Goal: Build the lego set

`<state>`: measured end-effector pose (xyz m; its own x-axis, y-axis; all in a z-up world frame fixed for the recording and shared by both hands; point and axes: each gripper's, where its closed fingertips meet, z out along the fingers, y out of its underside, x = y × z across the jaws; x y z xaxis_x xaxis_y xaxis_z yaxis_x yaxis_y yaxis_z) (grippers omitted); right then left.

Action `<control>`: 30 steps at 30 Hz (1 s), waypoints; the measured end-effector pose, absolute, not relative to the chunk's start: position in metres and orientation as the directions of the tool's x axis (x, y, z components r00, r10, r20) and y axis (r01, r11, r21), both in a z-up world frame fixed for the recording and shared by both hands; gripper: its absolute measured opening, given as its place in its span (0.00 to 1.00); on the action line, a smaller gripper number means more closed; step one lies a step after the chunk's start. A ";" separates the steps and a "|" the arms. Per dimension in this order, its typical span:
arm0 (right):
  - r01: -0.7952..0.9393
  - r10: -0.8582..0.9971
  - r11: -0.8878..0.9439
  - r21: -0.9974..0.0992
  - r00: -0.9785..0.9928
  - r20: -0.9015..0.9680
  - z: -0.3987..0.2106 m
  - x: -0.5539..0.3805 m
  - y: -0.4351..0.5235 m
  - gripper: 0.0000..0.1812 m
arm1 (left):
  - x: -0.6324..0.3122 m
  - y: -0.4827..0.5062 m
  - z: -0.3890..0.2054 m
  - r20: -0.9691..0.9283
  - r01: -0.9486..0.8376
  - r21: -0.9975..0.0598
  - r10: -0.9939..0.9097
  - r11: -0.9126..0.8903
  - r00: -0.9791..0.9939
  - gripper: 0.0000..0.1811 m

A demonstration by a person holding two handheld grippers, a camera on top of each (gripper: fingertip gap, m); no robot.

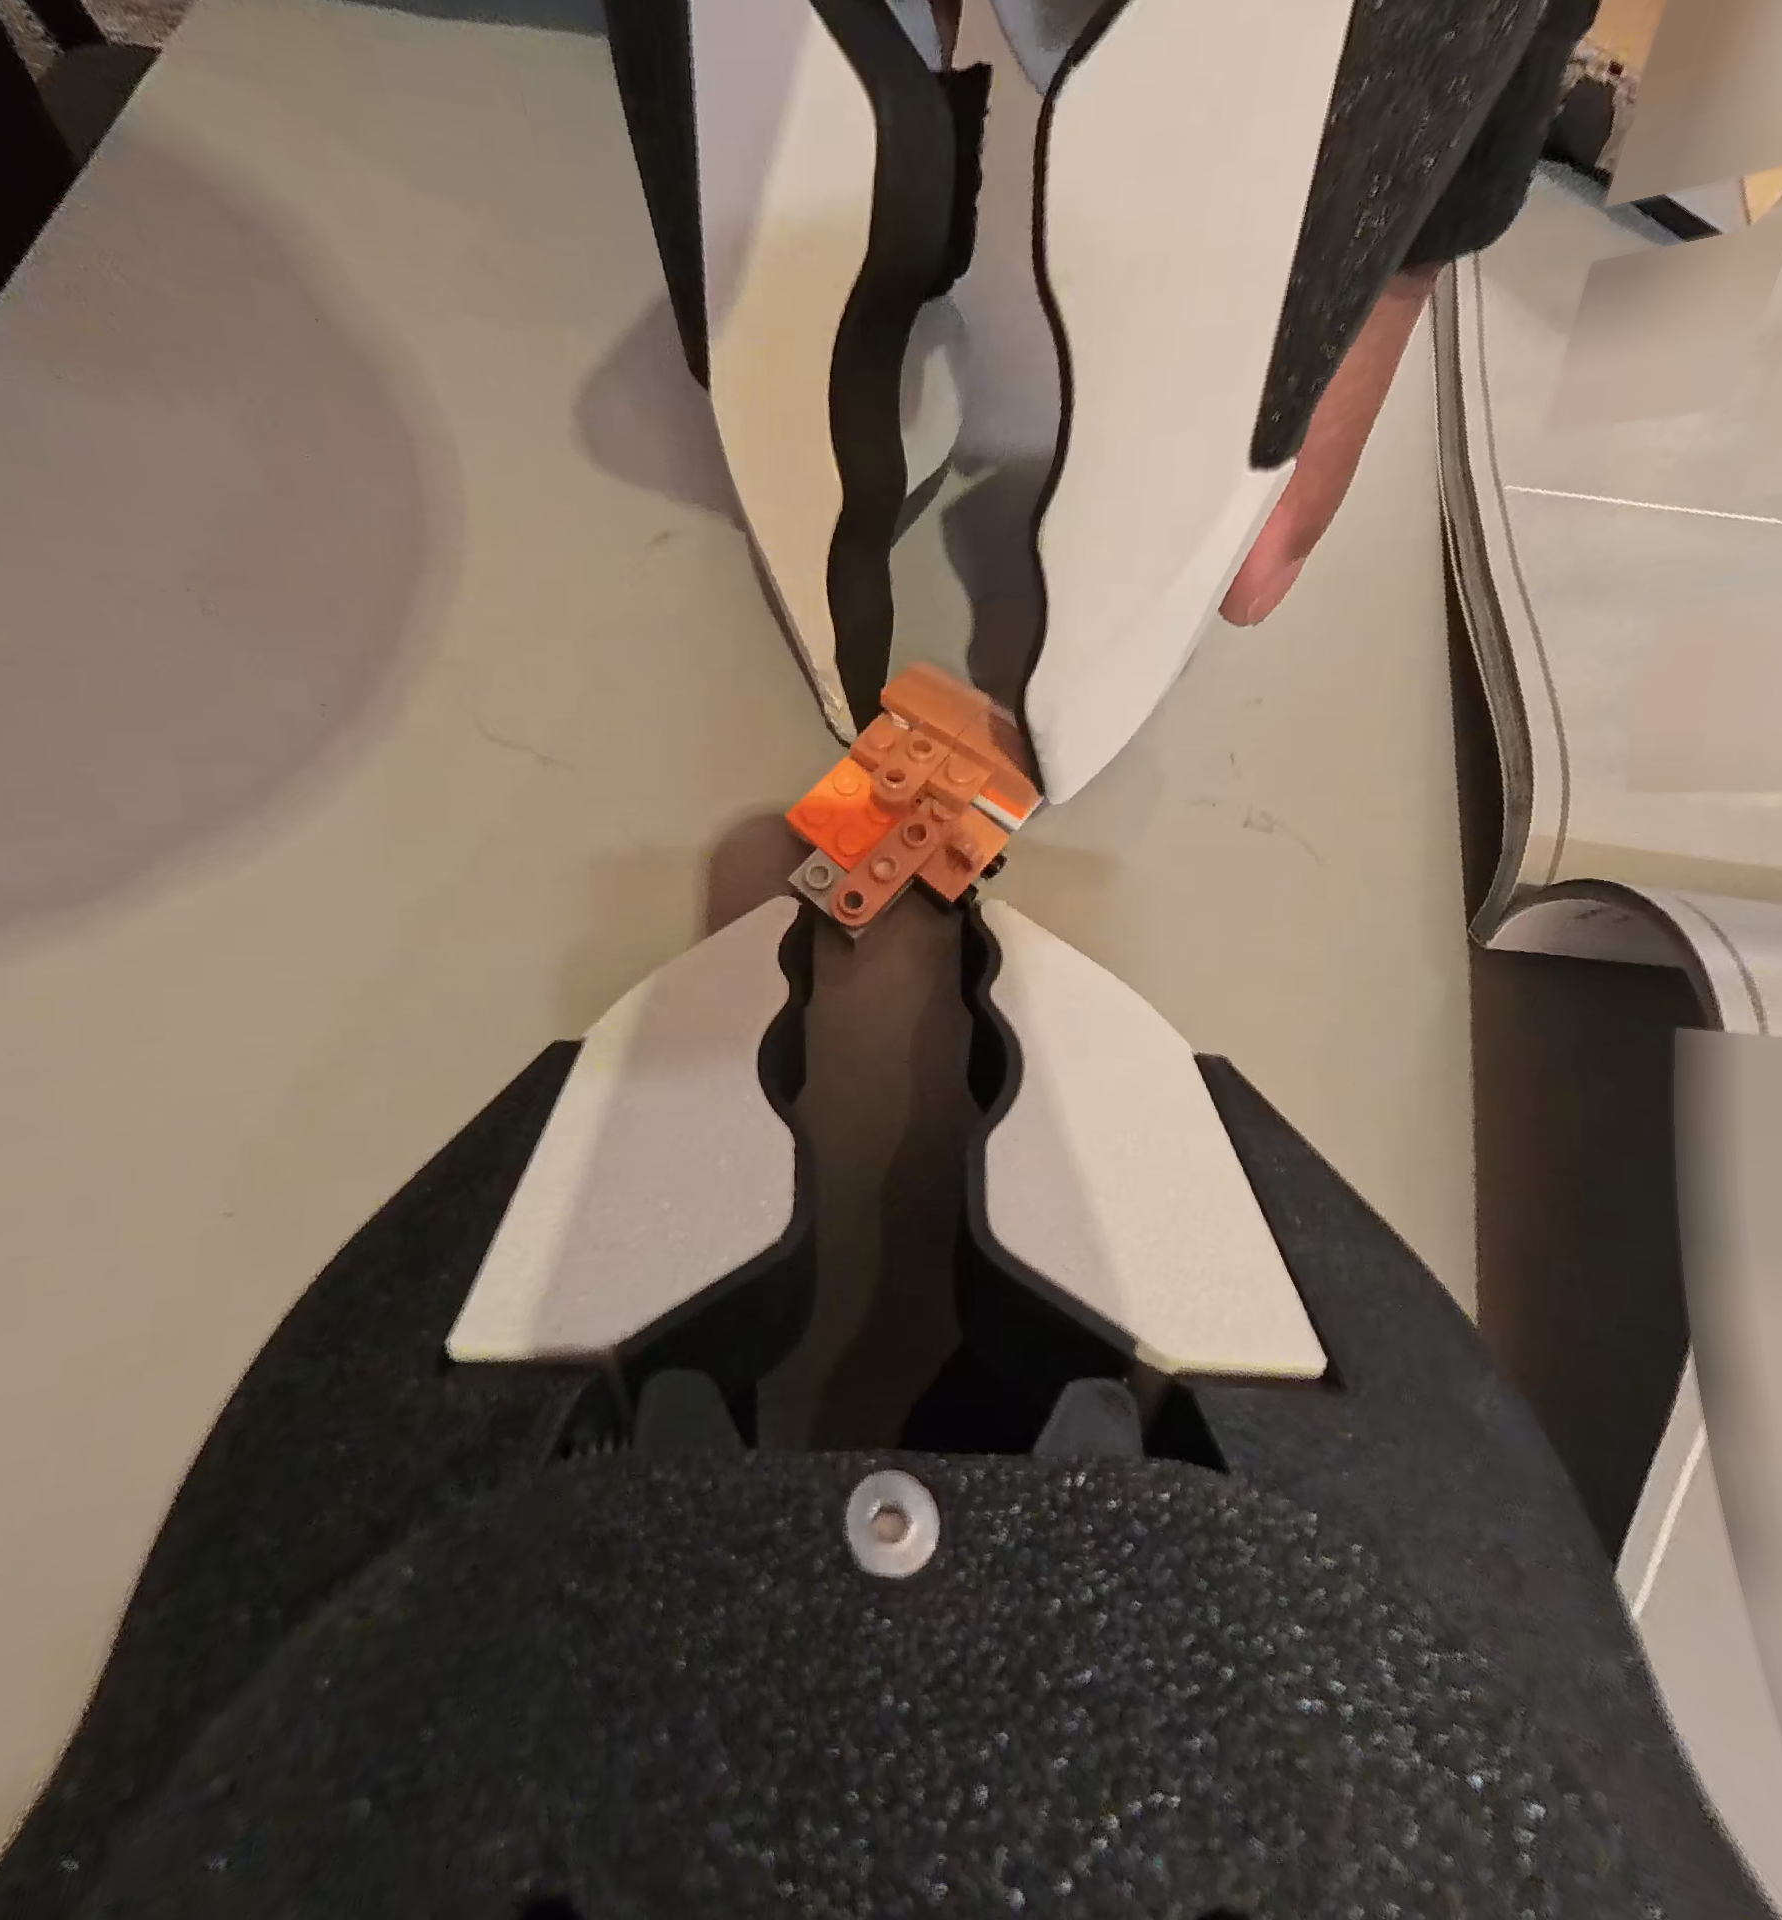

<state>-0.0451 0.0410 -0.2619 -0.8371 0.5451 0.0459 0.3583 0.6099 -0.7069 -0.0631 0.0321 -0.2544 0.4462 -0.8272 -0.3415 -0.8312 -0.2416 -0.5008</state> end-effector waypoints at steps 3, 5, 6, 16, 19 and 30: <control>0.358 0.547 0.610 -0.707 -0.836 0.048 -0.262 -0.045 0.041 0.15 | -0.063 0.033 -0.254 -0.351 -0.840 -0.488 -0.828 -0.237 0.438 0.19; 0.359 0.548 0.610 -0.707 -0.835 0.049 -0.262 -0.045 0.041 0.15 | -0.062 0.033 -0.254 -0.357 -0.842 -0.484 -0.826 -0.236 0.437 0.19; 0.359 0.549 0.609 -0.707 -0.834 0.050 -0.262 -0.046 0.042 0.15 | -0.062 0.034 -0.254 -0.359 -0.842 -0.484 -0.824 -0.236 0.437 0.19; 0.359 0.551 0.609 -0.707 -0.833 0.051 -0.262 -0.046 0.042 0.16 | -0.059 0.036 -0.255 -0.345 -0.809 -0.546 -0.821 -0.218 0.455 0.20; 0.358 0.550 0.610 -0.707 -0.833 0.052 -0.262 -0.046 0.042 0.15 | -0.058 0.036 -0.256 -0.345 -0.806 -0.554 -0.824 -0.208 0.450 0.20; 0.355 0.555 0.610 -0.708 -0.830 0.062 -0.262 -0.046 0.043 0.15 | -0.057 0.037 -0.256 -0.349 -0.792 -0.574 -0.813 -0.208 0.467 0.19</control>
